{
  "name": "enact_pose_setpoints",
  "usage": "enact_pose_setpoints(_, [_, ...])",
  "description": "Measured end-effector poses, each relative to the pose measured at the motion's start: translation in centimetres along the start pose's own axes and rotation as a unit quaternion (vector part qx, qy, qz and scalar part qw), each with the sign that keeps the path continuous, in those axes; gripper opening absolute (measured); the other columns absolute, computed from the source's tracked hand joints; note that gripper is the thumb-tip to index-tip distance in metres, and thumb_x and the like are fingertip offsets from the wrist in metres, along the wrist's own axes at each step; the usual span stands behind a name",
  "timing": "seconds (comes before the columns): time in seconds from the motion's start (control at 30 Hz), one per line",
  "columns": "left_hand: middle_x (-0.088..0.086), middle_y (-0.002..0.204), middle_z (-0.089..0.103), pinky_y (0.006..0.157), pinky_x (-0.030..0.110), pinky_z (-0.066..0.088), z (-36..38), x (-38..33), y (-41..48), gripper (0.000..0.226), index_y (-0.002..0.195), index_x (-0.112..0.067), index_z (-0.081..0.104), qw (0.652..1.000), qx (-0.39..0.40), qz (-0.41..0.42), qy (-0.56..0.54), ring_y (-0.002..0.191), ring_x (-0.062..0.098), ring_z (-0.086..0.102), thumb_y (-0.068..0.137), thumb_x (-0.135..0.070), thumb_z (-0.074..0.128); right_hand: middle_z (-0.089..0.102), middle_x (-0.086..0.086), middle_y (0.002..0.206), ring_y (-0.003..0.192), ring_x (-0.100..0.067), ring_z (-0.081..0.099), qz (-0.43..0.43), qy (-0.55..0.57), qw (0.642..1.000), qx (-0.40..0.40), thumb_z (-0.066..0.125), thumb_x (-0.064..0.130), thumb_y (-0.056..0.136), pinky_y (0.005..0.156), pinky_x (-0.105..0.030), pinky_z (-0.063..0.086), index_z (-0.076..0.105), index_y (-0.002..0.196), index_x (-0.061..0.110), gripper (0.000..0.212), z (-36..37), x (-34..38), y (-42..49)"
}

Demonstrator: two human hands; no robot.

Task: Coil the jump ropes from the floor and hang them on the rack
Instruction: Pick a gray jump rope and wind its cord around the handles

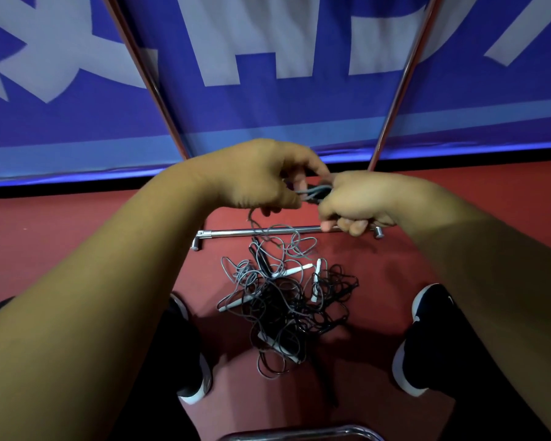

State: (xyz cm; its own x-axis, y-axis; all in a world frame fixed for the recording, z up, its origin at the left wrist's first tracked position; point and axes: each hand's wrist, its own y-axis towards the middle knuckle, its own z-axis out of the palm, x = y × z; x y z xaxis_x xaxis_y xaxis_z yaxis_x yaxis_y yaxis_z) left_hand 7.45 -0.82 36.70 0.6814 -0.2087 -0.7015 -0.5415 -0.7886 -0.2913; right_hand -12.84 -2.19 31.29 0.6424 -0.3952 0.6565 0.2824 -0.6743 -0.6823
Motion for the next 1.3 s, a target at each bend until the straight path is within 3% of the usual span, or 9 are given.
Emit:
enact_pose_setpoints(0.27, [0.020,0.084,0.078,0.077,0.052,0.063,2.1,0.9,0.8,0.026,0.114,0.001,0.057,0.979,0.072,-0.181,-0.061,0.077,0.041,0.077,0.110,-0.016,0.038,0.048,-0.007,0.066,0.038,-0.013,0.038,-0.110,0.068,0.984,-0.122,0.058,0.001,0.095,0.038,-0.022,0.031,0.060,0.111,0.014,0.021,0.3,0.9,1.7])
enact_pose_setpoints(0.47, [0.003,0.101,0.081,0.081,0.031,0.049,0.4,2.0,0.6,0.010,0.108,-0.009,0.064,0.994,-0.004,-0.056,-0.090,0.083,0.011,0.066,0.107,-0.008,0.054,0.047,-0.008,0.070,0.041,-0.013,0.033,-0.114,0.153,0.973,-0.132,0.055,0.000,0.094,0.038,-0.021,0.026,0.059,0.104,0.019,0.022,-0.3,1.0,1.9])
enact_pose_setpoints(0.6, [0.010,0.109,0.079,0.097,0.029,0.057,-0.8,1.7,0.5,0.011,0.109,-0.002,0.068,0.982,-0.078,0.022,-0.168,0.107,0.021,0.075,0.101,0.003,0.061,0.046,-0.006,0.068,0.041,-0.012,0.031,-0.116,0.172,0.968,-0.141,0.054,0.001,0.097,0.039,-0.020,0.024,0.063,0.112,0.018,0.025,-1.0,1.2,1.7])
enact_pose_setpoints(0.83, [0.008,0.092,0.080,0.085,0.027,0.056,-1.0,0.0,-0.4,0.012,0.097,-0.013,0.077,0.970,-0.121,0.054,-0.205,0.085,0.015,0.071,0.087,-0.009,0.081,0.049,-0.009,0.075,0.049,-0.019,0.041,-0.136,0.115,0.953,-0.243,0.060,0.018,0.101,0.040,-0.024,0.036,0.065,0.106,0.016,0.008,-1.1,1.1,2.2])
enact_pose_setpoints(0.9, [0.014,0.085,0.077,0.081,0.037,0.048,-1.2,0.0,-0.6,0.012,0.095,-0.015,0.078,0.963,-0.130,0.065,-0.226,0.080,0.021,0.061,0.097,-0.025,0.073,0.049,-0.010,0.076,0.048,-0.018,0.041,-0.138,0.121,0.953,-0.240,0.060,0.020,0.102,0.042,-0.025,0.036,0.065,0.107,0.015,0.009,-1.3,1.0,2.2])
enact_pose_setpoints(1.0, [0.018,0.079,0.073,0.073,0.027,0.045,-1.6,0.0,-0.8,0.026,0.097,-0.015,0.078,0.955,-0.141,0.070,-0.251,0.073,0.020,0.056,0.106,-0.030,0.058,0.045,-0.009,0.077,0.044,-0.014,0.038,-0.141,0.148,0.950,-0.236,0.058,0.019,0.104,0.042,-0.024,0.032,0.064,0.113,0.011,0.014,-1.8,1.0,2.1])
enact_pose_setpoints(1.13, [0.018,0.084,0.076,0.085,0.036,0.055,-2.1,-0.3,-1.3,0.017,0.099,-0.015,0.075,0.966,-0.126,0.083,-0.211,0.089,0.037,0.067,0.106,-0.021,0.060,0.043,-0.005,0.069,0.043,-0.012,0.032,-0.148,0.216,0.941,-0.214,0.057,0.012,0.105,0.042,-0.022,0.025,0.058,0.109,0.015,0.005,-2.4,1.4,1.7])
enact_pose_setpoints(1.2, [0.014,0.087,0.078,0.073,0.024,0.058,-2.3,0.2,-1.3,0.013,0.099,-0.009,0.070,0.980,-0.086,0.042,-0.172,0.079,0.024,0.072,0.104,-0.017,0.062,0.043,-0.005,0.068,0.044,-0.011,0.028,-0.141,0.256,0.939,-0.182,0.059,0.007,0.103,0.042,-0.021,0.021,0.056,0.109,0.015,0.011,-2.8,1.4,1.7])
enact_pose_setpoints(1.3, [0.014,0.103,0.079,0.081,0.042,0.064,-1.4,1.4,-1.1,0.007,0.101,-0.005,0.059,0.988,0.000,-0.042,-0.148,0.085,0.028,0.078,0.104,-0.011,0.062,0.039,-0.004,0.066,0.045,-0.010,0.026,-0.154,0.247,0.947,-0.133,0.068,0.003,0.099,0.042,-0.020,0.020,0.051,0.109,0.015,0.023,-2.7,1.1,1.4])
